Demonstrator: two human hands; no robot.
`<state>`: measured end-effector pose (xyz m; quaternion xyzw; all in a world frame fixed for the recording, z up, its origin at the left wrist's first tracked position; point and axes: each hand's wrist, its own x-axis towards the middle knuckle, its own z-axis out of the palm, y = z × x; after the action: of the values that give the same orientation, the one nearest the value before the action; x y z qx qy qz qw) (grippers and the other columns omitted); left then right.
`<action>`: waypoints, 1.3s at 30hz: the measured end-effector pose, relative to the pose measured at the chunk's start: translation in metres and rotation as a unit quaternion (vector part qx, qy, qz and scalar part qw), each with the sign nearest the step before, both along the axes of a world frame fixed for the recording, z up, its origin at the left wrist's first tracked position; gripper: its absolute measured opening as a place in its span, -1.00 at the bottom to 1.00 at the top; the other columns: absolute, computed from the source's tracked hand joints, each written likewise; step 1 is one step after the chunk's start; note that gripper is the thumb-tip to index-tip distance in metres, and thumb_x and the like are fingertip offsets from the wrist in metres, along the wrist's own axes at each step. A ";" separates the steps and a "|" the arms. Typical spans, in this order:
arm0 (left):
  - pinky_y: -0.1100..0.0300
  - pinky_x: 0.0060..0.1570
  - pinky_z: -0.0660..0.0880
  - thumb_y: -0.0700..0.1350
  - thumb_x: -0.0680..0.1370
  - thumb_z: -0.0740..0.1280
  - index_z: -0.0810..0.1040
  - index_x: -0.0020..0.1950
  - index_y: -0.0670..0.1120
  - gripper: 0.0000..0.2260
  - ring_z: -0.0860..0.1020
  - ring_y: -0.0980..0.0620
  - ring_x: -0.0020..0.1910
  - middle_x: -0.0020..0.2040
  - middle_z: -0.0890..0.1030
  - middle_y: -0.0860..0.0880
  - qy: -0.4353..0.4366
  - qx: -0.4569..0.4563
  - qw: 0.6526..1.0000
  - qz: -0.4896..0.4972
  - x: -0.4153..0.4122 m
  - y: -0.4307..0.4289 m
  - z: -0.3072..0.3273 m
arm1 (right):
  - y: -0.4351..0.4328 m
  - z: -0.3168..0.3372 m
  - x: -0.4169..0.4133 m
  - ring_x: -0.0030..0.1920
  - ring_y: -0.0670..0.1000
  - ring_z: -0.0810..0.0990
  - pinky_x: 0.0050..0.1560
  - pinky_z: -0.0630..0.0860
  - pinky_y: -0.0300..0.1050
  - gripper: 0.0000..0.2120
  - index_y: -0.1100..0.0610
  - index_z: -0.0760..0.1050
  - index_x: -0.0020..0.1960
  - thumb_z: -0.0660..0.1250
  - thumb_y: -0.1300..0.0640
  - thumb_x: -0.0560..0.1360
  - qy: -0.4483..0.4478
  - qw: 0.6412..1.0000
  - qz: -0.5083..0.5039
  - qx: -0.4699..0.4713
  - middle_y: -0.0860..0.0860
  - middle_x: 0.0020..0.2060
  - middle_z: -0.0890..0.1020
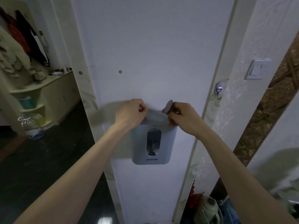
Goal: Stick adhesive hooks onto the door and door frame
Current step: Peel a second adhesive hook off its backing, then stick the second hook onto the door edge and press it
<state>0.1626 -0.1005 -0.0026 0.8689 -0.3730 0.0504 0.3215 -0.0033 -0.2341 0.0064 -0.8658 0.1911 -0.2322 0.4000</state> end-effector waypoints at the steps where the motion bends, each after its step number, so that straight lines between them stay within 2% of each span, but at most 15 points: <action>1: 0.08 -0.04 0.58 -0.06 0.58 0.39 0.61 -0.09 0.10 -0.93 0.65 -0.06 0.02 -0.16 0.61 0.12 -0.003 0.002 1.000 0.001 0.000 -0.001 -0.001 | 0.000 0.000 -0.001 -0.35 -0.04 0.68 0.06 0.67 0.24 -0.84 0.18 0.65 0.03 0.29 0.22 0.64 0.001 1.000 0.001 0.000 -0.01 -0.30 0.66; 4: 0.11 -0.09 0.52 -0.06 0.59 0.38 0.66 -0.04 0.06 -0.94 0.65 -0.06 0.02 -0.14 0.62 0.12 -0.016 0.006 1.000 0.006 -0.002 -0.002 -0.003 | 0.002 0.000 -0.001 -0.32 -0.03 0.69 0.06 0.67 0.23 -0.85 0.19 0.65 0.04 0.30 0.21 0.64 0.002 1.000 0.004 -0.002 -0.01 -0.30 0.67; 8: 0.02 -0.03 0.62 -0.06 0.58 0.38 0.67 -0.03 0.05 -0.92 0.65 -0.07 0.04 -0.02 0.71 0.06 -0.047 -0.004 0.999 0.008 -0.003 -0.001 -0.004 | 0.005 0.001 0.001 -0.32 -0.05 0.69 0.05 0.70 0.17 -0.85 0.20 0.65 0.08 0.31 0.19 0.64 0.009 1.000 -0.001 -0.014 -0.02 -0.29 0.67; 16: 0.04 -0.09 0.56 -0.04 0.63 0.35 0.69 0.00 0.05 -0.88 0.61 -0.05 0.05 0.03 0.64 0.03 -0.076 -0.022 0.997 0.001 0.001 0.004 -0.008 | 0.014 0.002 0.007 -0.39 -0.14 0.66 0.05 0.66 0.21 -0.74 0.16 0.67 0.10 0.21 0.16 0.67 0.037 0.999 -0.009 0.008 0.04 -0.29 0.65; 18: 0.12 -0.13 0.54 -0.02 0.64 0.34 0.69 0.00 0.05 -0.87 0.62 -0.01 0.01 0.02 0.64 0.06 -0.053 -0.061 0.997 -0.010 0.001 0.008 -0.005 | 0.018 0.003 0.008 -0.37 -0.12 0.67 0.06 0.66 0.21 -0.73 0.17 0.67 0.10 0.19 0.14 0.69 0.041 0.999 -0.010 0.006 0.06 -0.29 0.65; 21: 0.27 -0.10 0.49 0.11 0.65 0.35 0.69 0.04 0.04 -0.80 0.65 0.04 0.02 0.02 0.71 0.12 0.080 -0.128 0.986 -0.064 -0.008 0.015 0.008 | 0.025 0.005 0.010 -0.40 -0.16 0.67 0.02 0.67 0.17 -0.73 0.13 0.65 0.02 0.18 0.13 0.69 0.038 0.999 -0.008 -0.017 0.04 -0.30 0.66; 23: 0.32 -0.04 0.46 0.27 0.62 0.32 0.70 0.06 0.07 -0.68 0.63 0.18 0.06 0.01 0.71 0.19 0.139 -0.112 0.978 -0.107 -0.015 0.021 0.017 | 0.032 0.007 0.013 -0.40 -0.18 0.66 -0.01 0.70 0.09 -0.73 0.11 0.64 0.03 0.16 0.13 0.70 0.034 0.999 0.001 -0.040 0.01 -0.29 0.66; 25: 0.30 -0.05 0.45 0.35 0.59 0.31 0.73 0.02 0.04 -0.58 0.62 0.24 -0.02 -0.05 0.72 0.16 0.154 -0.085 0.975 -0.135 -0.017 0.025 0.021 | 0.041 0.009 0.017 -0.39 -0.19 0.66 -0.03 0.70 0.00 -0.73 0.07 0.64 0.08 0.15 0.10 0.72 0.032 0.998 0.017 -0.054 -0.02 -0.27 0.66; 28: 0.13 -0.05 0.49 0.28 0.58 0.39 0.74 -0.05 -0.02 -0.63 0.64 0.09 -0.11 -0.09 0.73 -0.01 0.158 -0.106 0.968 -0.165 -0.010 0.032 0.023 | 0.051 0.011 0.021 -0.37 -0.18 0.67 -0.04 0.69 0.00 -0.74 -0.01 0.60 0.02 0.16 0.03 0.73 0.021 0.997 0.032 -0.065 -0.06 -0.29 0.65; 31: 0.21 0.05 0.52 0.12 0.61 0.43 0.76 0.03 -0.05 -0.74 0.68 0.15 -0.05 -0.04 0.76 -0.01 0.177 -0.137 0.955 -0.196 -0.002 0.042 0.021 | 0.058 0.014 0.025 -0.33 -0.13 0.68 -0.03 0.69 0.03 -0.75 0.02 0.62 0.03 0.18 0.01 0.71 0.021 0.996 0.032 -0.081 -0.11 -0.29 0.65; 32: 0.26 0.06 0.52 0.08 0.62 0.43 0.76 0.06 -0.06 -0.77 0.67 0.18 -0.04 -0.02 0.76 -0.02 0.177 -0.148 0.952 -0.203 0.000 0.046 0.020 | 0.061 0.015 0.027 -0.34 -0.13 0.67 -0.05 0.70 0.02 -0.76 0.04 0.63 0.05 0.20 0.02 0.71 0.021 0.996 0.035 -0.075 -0.12 -0.28 0.64; 34: 0.25 0.13 0.54 0.03 0.64 0.42 0.75 0.12 -0.08 -0.79 0.69 0.11 0.06 0.03 0.76 -0.03 0.167 -0.165 0.948 -0.215 0.004 0.054 0.018 | 0.066 0.017 0.032 -0.34 -0.11 0.68 -0.08 0.72 -0.04 -0.77 0.09 0.63 0.09 0.23 0.04 0.70 0.017 0.998 0.040 -0.043 -0.07 -0.22 0.67; 36: 0.14 0.25 0.56 0.00 0.65 0.41 0.74 0.18 -0.07 -0.79 0.69 0.02 0.16 0.08 0.77 -0.02 0.170 -0.188 0.941 -0.225 0.011 0.061 0.016 | 0.072 0.019 0.037 -0.30 -0.10 0.72 -0.13 0.72 -0.16 -0.80 0.11 0.61 0.16 0.27 0.04 0.69 0.007 0.998 0.049 0.042 0.00 -0.14 0.72; 38: 0.07 0.30 0.57 -0.02 0.65 0.41 0.73 0.21 -0.08 -0.79 0.69 0.04 0.18 0.10 0.77 0.00 0.168 -0.206 0.938 -0.221 0.016 0.070 0.016 | 0.078 0.020 0.042 -0.26 -0.08 0.76 -0.14 0.70 -0.23 -0.80 0.10 0.58 0.20 0.33 0.02 0.66 -0.006 0.987 0.051 0.152 0.04 -0.08 0.76; 39: 0.10 0.30 0.58 -0.04 0.65 0.41 0.72 0.23 -0.10 -0.78 0.69 0.09 0.17 0.12 0.76 0.00 0.162 -0.206 0.940 -0.220 0.018 0.073 0.017 | 0.079 0.022 0.044 -0.24 -0.08 0.77 -0.15 0.70 -0.23 -0.78 0.11 0.58 0.20 0.36 0.01 0.65 -0.010 0.980 0.046 0.191 0.04 -0.07 0.77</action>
<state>0.1803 -0.0275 0.0146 0.6759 -0.4796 -0.0868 0.5529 0.0407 -0.1548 0.0282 -0.7786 0.1879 -0.1813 0.5706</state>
